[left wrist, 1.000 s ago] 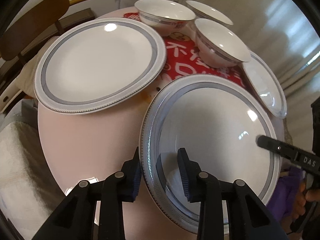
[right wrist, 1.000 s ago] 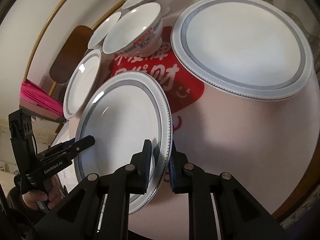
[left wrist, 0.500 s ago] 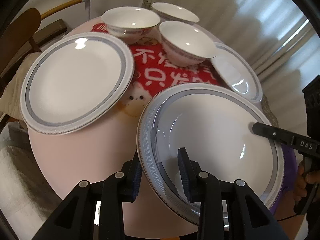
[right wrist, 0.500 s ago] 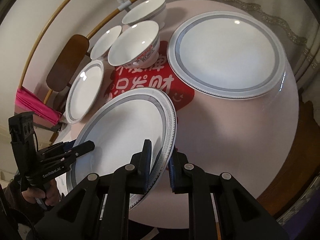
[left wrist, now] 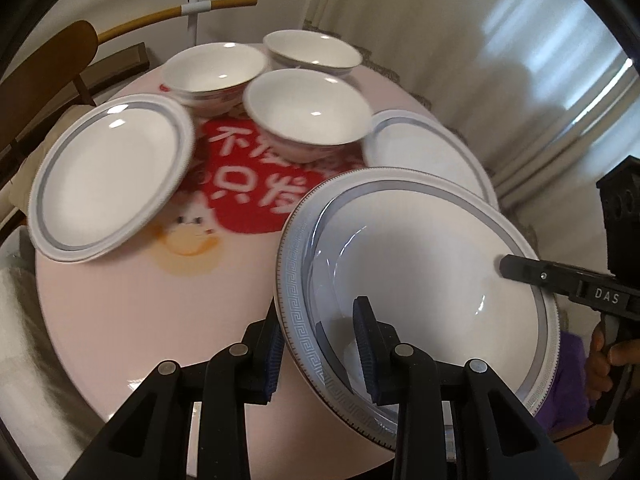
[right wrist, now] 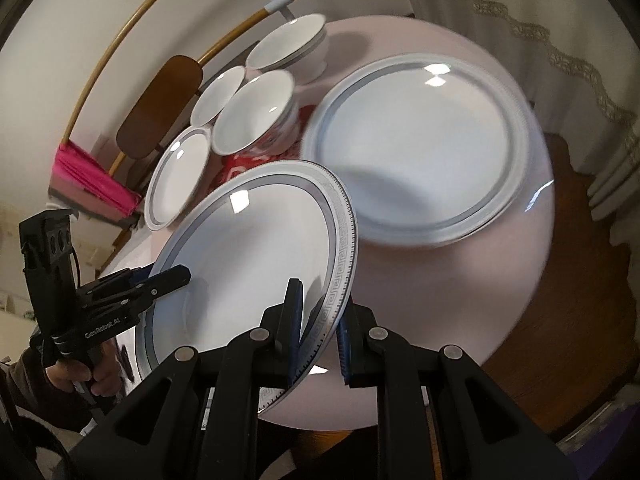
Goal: Organize plates and bowls
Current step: 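Lift the plate with both grippers and carry it over another grey-rimmed plate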
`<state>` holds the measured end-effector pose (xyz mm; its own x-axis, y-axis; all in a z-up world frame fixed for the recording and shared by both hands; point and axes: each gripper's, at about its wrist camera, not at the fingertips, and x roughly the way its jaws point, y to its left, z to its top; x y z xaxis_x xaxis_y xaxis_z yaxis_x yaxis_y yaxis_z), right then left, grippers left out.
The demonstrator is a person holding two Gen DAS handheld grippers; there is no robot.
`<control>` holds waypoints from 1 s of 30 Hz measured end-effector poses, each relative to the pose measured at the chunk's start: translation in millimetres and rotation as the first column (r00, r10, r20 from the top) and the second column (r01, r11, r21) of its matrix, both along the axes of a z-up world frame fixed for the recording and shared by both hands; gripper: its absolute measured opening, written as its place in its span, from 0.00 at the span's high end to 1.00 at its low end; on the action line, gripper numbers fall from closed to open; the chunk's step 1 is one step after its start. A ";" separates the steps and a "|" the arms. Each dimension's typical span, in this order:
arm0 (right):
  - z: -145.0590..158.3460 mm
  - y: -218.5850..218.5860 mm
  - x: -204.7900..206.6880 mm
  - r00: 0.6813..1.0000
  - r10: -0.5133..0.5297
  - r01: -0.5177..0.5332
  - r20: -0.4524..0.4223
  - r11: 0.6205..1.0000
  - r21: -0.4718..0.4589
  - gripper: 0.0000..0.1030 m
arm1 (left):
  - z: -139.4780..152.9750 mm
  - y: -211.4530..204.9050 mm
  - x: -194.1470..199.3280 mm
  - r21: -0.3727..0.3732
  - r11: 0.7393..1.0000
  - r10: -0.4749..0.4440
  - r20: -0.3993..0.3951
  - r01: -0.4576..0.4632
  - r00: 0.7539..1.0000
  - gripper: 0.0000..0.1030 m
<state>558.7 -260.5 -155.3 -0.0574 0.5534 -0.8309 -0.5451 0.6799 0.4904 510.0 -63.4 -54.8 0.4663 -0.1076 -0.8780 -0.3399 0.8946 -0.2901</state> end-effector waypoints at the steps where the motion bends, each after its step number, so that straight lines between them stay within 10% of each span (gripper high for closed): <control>1: 0.6 -5.2 7.4 1.000 0.010 -0.010 0.009 1.000 -0.002 0.85 | 0.8 -6.4 3.4 -0.002 1.000 0.006 0.004 -0.006 1.000 0.73; 30: -30.0 -60.7 114.8 0.999 -0.054 0.054 0.010 0.998 -0.025 0.85 | -44.5 -57.0 145.6 -0.001 0.999 0.032 -0.008 -0.032 0.999 0.73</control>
